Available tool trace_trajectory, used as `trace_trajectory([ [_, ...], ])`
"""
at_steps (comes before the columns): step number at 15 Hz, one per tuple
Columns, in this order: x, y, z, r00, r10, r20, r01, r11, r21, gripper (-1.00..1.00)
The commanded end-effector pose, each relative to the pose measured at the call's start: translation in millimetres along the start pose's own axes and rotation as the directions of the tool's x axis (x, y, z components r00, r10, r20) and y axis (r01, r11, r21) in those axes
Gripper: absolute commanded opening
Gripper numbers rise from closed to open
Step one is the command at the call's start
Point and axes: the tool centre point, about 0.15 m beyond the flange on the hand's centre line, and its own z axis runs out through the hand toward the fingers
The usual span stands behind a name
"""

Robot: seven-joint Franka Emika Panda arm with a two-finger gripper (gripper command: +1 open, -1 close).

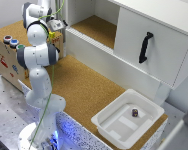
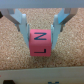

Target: Place the pink object on top of the drawer

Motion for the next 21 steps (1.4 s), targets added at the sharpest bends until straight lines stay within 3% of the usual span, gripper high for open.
trace_trajectory([
  [1,11,3,-25,0.999,0.034,0.025,-0.032,0.996,-0.081,1.0],
  [4,-30,7,-57,0.989,0.141,-0.034,-0.144,0.987,-0.079,1.0],
  [6,-55,25,-63,0.971,0.233,-0.055,-0.235,0.971,-0.041,1.0],
  [7,-69,36,-68,0.954,0.291,-0.073,-0.296,0.954,-0.056,1.0],
  [8,-83,44,-72,0.937,0.338,-0.091,-0.342,0.939,-0.033,1.0],
  [11,-139,66,-68,0.858,0.505,-0.094,-0.51,0.859,-0.048,1.0],
  [13,-187,82,-53,0.768,0.635,-0.088,-0.64,0.766,-0.059,1.0],
  [16,-271,93,-28,0.576,0.809,-0.119,-0.816,0.562,-0.13,1.0],
  [21,-370,76,-3,0.278,0.947,-0.161,-0.958,0.261,-0.121,1.0],
])
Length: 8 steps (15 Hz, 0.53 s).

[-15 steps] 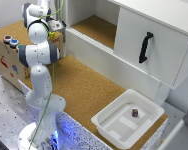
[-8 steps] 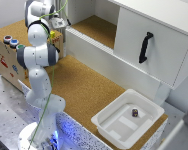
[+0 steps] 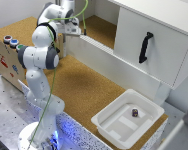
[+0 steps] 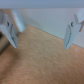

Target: Place the pink object on top of the drawer

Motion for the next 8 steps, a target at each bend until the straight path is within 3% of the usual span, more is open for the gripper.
trace_trajectory([
  [1,-80,75,48,0.945,0.283,-0.164,-0.28,0.959,0.039,1.0],
  [6,-126,127,51,0.85,0.502,-0.157,-0.504,0.863,0.033,1.0],
  [8,-128,130,51,0.847,0.508,-0.158,-0.51,0.86,0.031,1.0],
])
